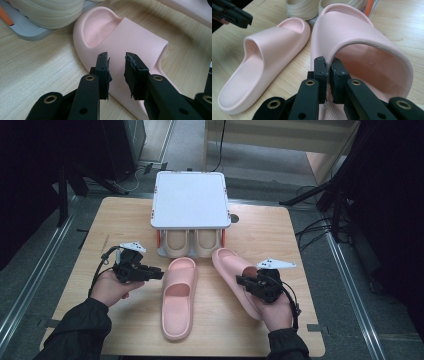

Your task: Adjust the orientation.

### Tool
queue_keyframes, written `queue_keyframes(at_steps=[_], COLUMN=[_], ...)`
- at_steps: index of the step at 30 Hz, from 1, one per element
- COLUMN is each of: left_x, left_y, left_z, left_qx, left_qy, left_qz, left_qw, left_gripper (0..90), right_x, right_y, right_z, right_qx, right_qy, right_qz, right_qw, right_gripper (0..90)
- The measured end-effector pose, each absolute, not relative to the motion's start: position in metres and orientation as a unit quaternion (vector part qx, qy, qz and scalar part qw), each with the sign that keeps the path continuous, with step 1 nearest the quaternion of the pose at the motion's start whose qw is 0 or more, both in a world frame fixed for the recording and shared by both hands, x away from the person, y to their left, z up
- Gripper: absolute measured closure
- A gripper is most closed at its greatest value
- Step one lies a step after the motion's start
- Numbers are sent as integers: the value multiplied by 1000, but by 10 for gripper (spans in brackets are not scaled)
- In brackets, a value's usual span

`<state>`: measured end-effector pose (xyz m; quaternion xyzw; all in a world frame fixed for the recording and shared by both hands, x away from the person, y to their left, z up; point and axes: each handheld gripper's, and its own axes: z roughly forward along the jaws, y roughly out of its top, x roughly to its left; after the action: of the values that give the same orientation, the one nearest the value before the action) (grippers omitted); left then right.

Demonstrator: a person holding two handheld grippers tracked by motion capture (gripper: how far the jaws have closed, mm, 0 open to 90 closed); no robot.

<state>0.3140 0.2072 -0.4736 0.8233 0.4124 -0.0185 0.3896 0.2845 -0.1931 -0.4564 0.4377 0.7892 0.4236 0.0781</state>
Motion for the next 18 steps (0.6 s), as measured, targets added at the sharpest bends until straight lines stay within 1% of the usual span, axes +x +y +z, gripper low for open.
queue_keyframes(at_steps=[14, 18], left_x=[314, 314], left_y=[205, 205], left_z=[-476, -477], left_qx=[829, 832], left_qy=[406, 403], left_qz=[-21, -21], left_qw=[384, 381], left_gripper=[715, 714], right_x=[283, 281], right_y=[-174, -165], right_z=[-475, -479], right_qx=[428, 421], right_qy=[816, 826], right_qz=[383, 370], right_qw=[61, 66], right_gripper=[860, 855])
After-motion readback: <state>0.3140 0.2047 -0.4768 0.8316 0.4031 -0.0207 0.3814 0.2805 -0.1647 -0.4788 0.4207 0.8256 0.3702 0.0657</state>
